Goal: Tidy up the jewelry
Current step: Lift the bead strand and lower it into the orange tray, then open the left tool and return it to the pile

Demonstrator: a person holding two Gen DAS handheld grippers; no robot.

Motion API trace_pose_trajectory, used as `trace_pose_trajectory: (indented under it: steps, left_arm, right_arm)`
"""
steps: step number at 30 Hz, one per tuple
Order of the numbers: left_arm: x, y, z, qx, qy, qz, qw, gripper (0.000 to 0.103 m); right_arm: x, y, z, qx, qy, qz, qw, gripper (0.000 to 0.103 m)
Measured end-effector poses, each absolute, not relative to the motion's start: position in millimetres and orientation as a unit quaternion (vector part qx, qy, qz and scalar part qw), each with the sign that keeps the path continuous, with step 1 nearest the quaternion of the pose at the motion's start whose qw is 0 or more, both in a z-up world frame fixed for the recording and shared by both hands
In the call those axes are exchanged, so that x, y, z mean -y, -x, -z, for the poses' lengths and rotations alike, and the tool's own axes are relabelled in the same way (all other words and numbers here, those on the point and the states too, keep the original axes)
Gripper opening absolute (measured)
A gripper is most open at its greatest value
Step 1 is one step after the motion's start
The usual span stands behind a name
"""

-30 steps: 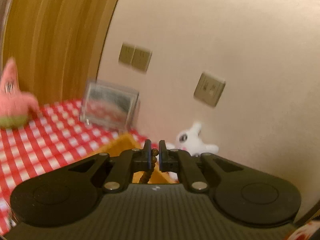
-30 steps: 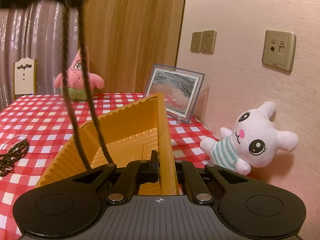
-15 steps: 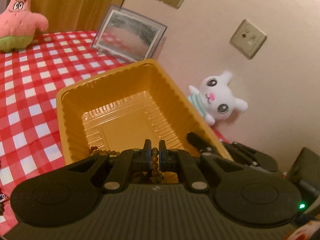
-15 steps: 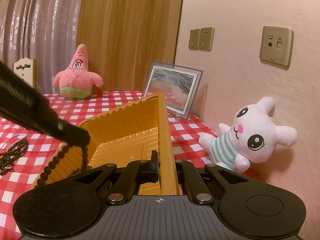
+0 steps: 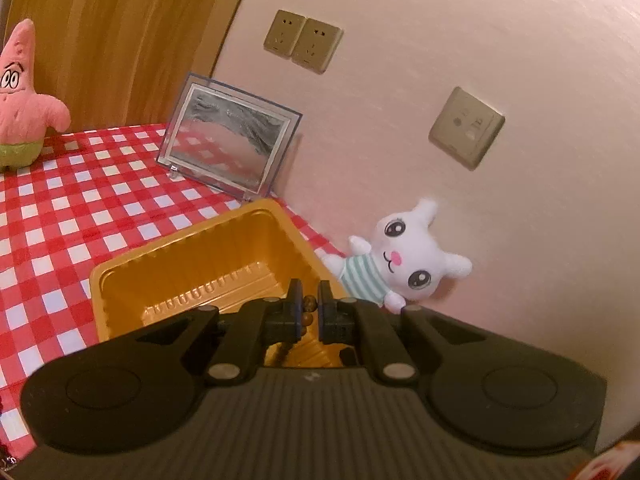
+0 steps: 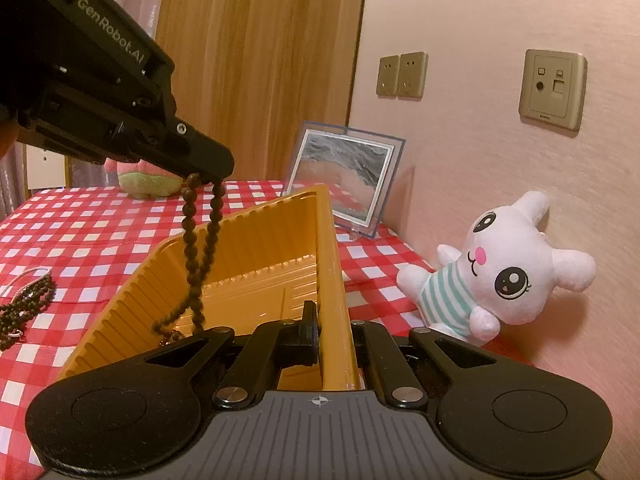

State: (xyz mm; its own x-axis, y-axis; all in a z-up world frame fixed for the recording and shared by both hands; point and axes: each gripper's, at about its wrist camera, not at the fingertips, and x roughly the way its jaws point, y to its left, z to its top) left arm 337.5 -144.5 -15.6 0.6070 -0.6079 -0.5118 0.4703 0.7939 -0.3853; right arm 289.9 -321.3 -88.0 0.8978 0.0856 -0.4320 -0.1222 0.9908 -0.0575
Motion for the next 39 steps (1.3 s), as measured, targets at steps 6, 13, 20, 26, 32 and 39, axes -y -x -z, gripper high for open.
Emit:
trace_pose_trajectory:
  steps: [6,13,20,26,32,39]
  left_arm:
    - [142,-332,59,-0.382,0.092,0.285,0.874,0.006]
    - [144,-320,84,-0.406,0.061,0.280,0.868,0.009]
    - [148,-303,83,-0.398,0.028,0.278,0.874,0.037]
    - [135,-287,67,-0.375,0.015,0.270,0.887,0.041]
    - [102,-264,54,-0.359,0.016,0.243,0.901,0.041]
    - [41,-238,63,-0.374,0.004,0.150,0.915,0.040]
  right_arm:
    - [324,-290,91,-0.222,0.039,-0.053,0.973,0.003]
    - [324,-290,91,-0.223,0.039,-0.052,0.973,0.003]
    - [323,-290,91,-0.224,0.039,-0.052,0.973,0.003]
    - [323,-290,91,-0.224,0.039,-0.052,0.972,0.003]
    - [323,-290,90,-0.223,0.039,-0.052,0.973,0.003]
    - [323,-291,90,-0.225,0.040,-0.051,0.972,0.003]
